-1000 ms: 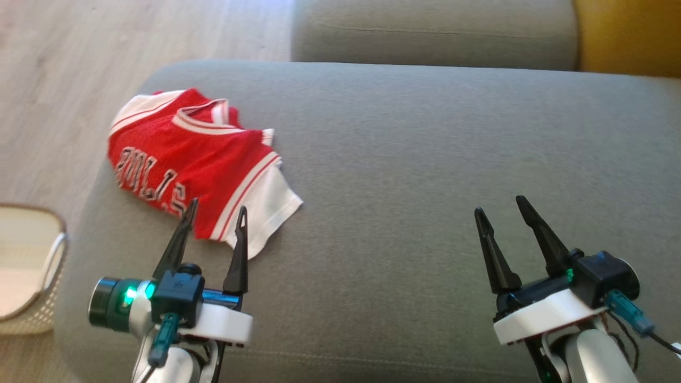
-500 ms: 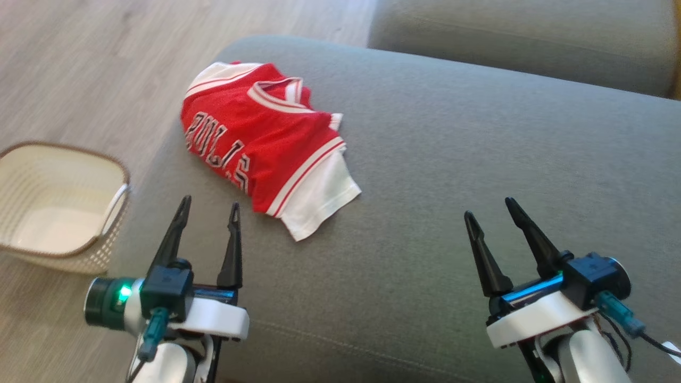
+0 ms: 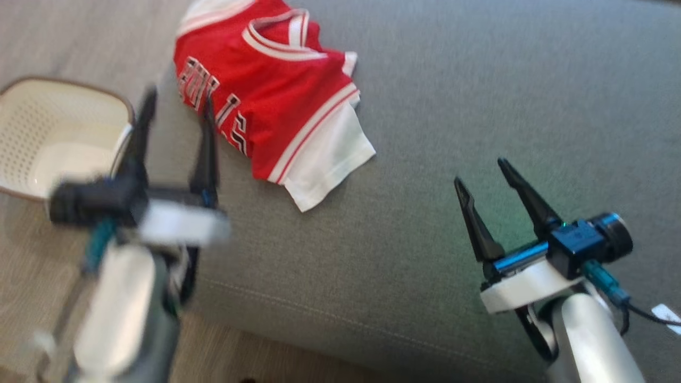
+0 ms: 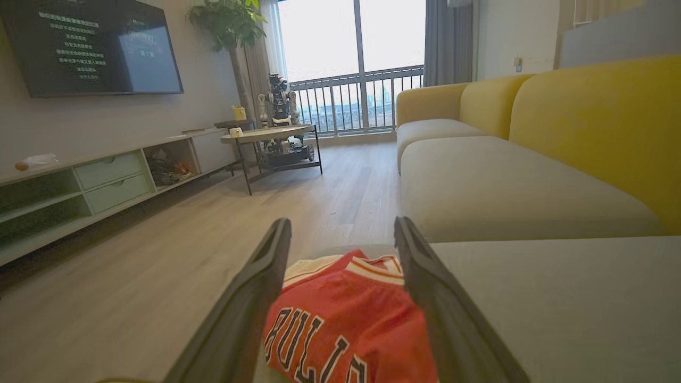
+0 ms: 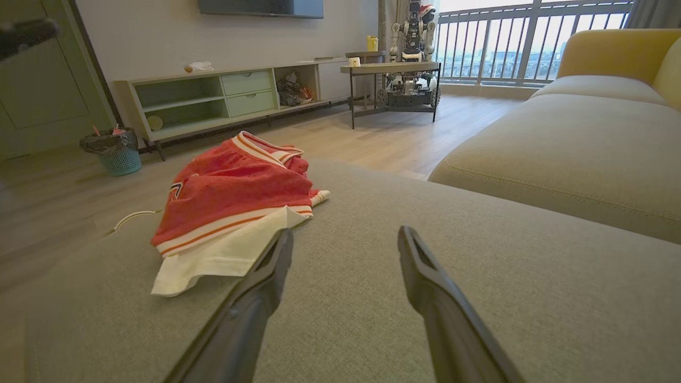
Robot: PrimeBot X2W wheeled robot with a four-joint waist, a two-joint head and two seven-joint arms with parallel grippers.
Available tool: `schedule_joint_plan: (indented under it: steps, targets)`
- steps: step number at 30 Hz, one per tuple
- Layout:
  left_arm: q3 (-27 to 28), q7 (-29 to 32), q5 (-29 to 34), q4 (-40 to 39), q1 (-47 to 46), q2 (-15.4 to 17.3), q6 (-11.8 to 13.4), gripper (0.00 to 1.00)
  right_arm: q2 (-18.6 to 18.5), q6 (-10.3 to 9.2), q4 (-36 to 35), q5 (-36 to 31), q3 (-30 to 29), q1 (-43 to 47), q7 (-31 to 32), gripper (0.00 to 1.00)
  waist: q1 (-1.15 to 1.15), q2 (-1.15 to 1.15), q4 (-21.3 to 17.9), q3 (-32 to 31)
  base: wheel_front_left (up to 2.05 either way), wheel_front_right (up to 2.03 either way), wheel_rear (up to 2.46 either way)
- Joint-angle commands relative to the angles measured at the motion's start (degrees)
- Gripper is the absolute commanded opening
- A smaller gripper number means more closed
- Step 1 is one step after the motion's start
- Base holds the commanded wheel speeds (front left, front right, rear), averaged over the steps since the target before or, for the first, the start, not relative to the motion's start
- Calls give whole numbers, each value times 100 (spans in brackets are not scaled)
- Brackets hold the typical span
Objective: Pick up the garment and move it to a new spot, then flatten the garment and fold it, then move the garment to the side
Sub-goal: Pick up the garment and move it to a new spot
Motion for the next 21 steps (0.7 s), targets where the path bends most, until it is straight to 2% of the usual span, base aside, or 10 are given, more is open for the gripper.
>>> schedule_joint_plan:
  steps: [1,5,9,10,14,21]
  targets:
    - [293,-43,-71,110,-515,136,-149,100,-32,41,-215,-93,119,-211,-54,100,-1,0,-71,460,0,0,0]
    - [406,29,-303,1060,-1586,266,-582,100,-32,41,-252,-296,144,-387,-54,100,-1,0,-132,824,0,0,0]
    - [413,697,-628,2009,-2743,371,-936,100,-32,41,-282,-440,145,-565,-54,100,-1,0,-175,1158,0,0,0]
    - [413,697,-628,2009,-2743,371,-936,100,-32,41,-282,-440,145,-565,-54,100,-1,0,-175,1158,0,0,0]
    - [267,1467,-836,2936,-3672,473,-1099,100,-32,41,-287,-540,132,-636,-54,100,-1,0,-193,1376,0,0,0]
    - [-40,2479,-1029,4385,-4662,553,-1183,100,-32,41,-266,-589,148,-766,-54,100,-1,0,-301,1596,0,0,0]
